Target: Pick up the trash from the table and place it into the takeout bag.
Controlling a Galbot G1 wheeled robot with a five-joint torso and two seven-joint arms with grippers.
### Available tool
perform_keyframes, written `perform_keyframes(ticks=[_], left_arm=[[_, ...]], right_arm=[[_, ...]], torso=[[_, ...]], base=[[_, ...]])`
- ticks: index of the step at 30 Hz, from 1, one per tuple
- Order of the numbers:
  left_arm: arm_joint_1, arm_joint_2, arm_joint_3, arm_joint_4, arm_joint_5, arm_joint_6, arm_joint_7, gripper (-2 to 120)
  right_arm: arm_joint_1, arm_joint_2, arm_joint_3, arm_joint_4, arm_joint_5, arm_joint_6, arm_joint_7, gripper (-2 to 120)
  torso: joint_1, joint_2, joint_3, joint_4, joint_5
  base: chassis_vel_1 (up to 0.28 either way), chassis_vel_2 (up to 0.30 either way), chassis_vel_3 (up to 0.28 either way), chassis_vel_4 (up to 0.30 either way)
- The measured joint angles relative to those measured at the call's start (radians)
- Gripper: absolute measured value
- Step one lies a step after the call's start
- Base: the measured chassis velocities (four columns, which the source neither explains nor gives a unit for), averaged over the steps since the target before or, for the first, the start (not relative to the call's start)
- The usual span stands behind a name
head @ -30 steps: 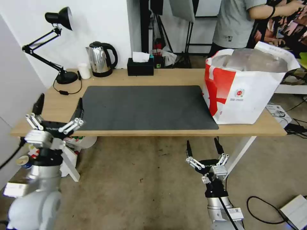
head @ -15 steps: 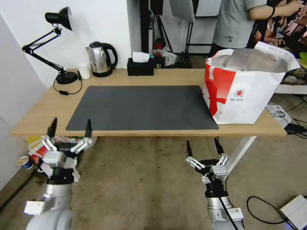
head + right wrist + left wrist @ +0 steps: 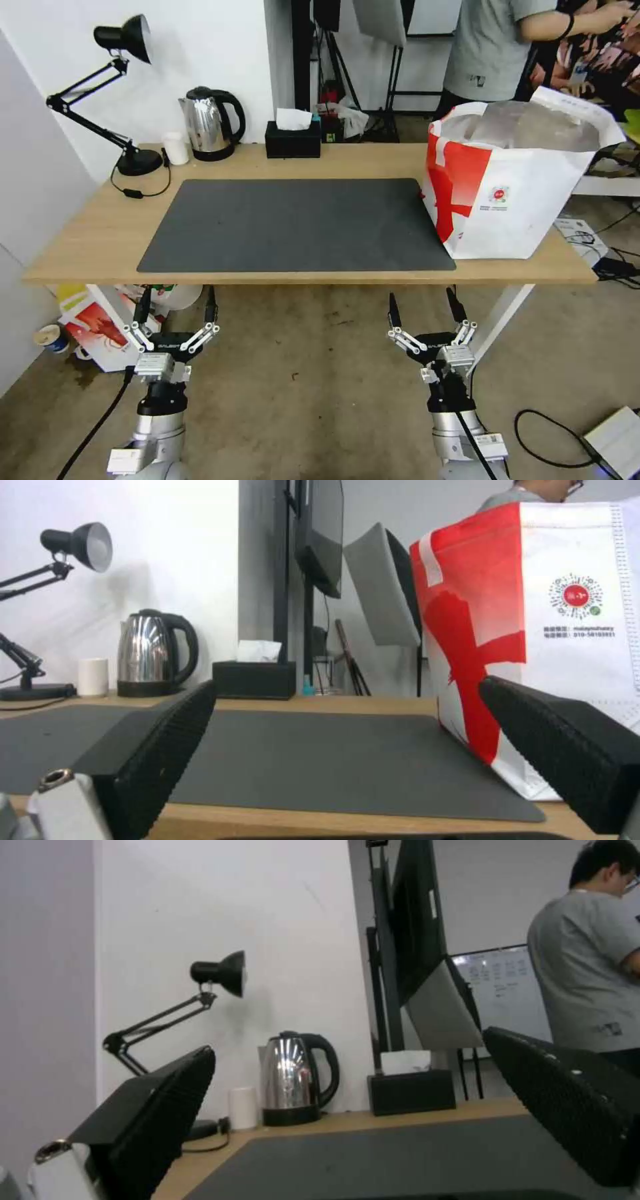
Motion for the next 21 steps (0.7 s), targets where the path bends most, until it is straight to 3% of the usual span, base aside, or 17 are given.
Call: perform_keyframes(ticks=[5, 21], left_arm=[[0.003, -0.010, -0.007, 0.023, -0.003, -0.037, 0.003, 100], [-0.006, -0.002, 0.002, 0.010, -0.007, -0.039, 0.063, 100]], right_arm=[[0.000, 0.000, 0.000, 0.000, 0.000, 0.000, 0.000, 100], [0.000, 0.000, 0.000, 0.000, 0.000, 0.000, 0.000, 100]], torso=[[0.000, 0.000, 0.000, 0.0000, -0.0002], [0.000, 0.000, 0.000, -0.0001, -0.0001]], base=[[0.000, 0.000, 0.000, 0.000], [0.000, 0.000, 0.000, 0.000]])
